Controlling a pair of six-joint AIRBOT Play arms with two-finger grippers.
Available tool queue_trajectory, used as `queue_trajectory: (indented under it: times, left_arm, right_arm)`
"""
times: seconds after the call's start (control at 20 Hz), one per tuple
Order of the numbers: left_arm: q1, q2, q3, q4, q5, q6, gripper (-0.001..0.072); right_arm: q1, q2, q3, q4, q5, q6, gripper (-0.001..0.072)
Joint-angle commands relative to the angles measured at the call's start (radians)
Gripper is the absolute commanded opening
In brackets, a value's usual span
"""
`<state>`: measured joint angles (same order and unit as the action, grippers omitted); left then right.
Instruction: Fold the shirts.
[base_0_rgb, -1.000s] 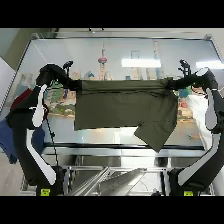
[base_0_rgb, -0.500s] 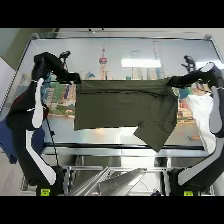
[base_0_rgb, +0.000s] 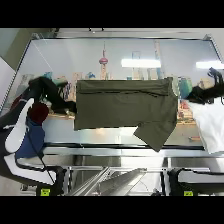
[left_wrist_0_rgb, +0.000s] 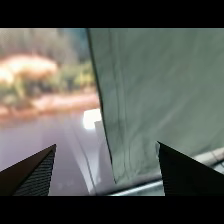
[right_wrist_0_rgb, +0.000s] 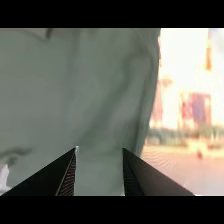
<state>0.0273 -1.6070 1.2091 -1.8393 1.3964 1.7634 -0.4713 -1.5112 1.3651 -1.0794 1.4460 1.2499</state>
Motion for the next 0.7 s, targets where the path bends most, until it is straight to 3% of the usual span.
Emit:
queue_trajectory:
  times: [0.0, 0.25, 0.35, 0.4, 0.45, 0.5, 0.65]
  left_arm:
    - [-0.006, 0.109, -0.262, -0.084, -0.119, 0.05, 0.0691]
    - [-0.006, 0.12, -0.349, -0.306, -0.208, 0.199, 0.0689]
    - [-0.006, 0.12, -0.316, -0.309, -0.195, 0.211, 0.0443]
    - [-0.003, 0.12, -0.292, -0.31, -0.189, 0.211, 0.0289]
    - [-0.004, 0.12, -0.271, -0.311, -0.185, 0.211, 0.008]
    - [-0.004, 0.12, -0.255, -0.311, -0.181, 0.211, 0.0021]
    - [-0.004, 0.12, -0.222, -0.308, -0.147, 0.211, 0.0021]
  right_arm:
    - [-0.102, 0.186, -0.291, 0.008, -0.056, 0.011, 0.041]
    - [-0.151, 0.317, -0.61, 0.101, -0.186, -0.066, 0.0413]
    - [-0.15, 0.325, -0.706, 0.172, -0.201, -0.119, 0.0413]
    - [-0.15, 0.325, -0.74, 0.185, -0.212, -0.128, 0.0413]
    - [-0.15, 0.324, -0.767, 0.182, -0.223, -0.129, 0.0413]
    - [-0.15, 0.324, -0.789, 0.181, -0.233, -0.128, 0.0414]
    - [-0.15, 0.322, -0.827, 0.176, -0.268, -0.121, 0.0413]
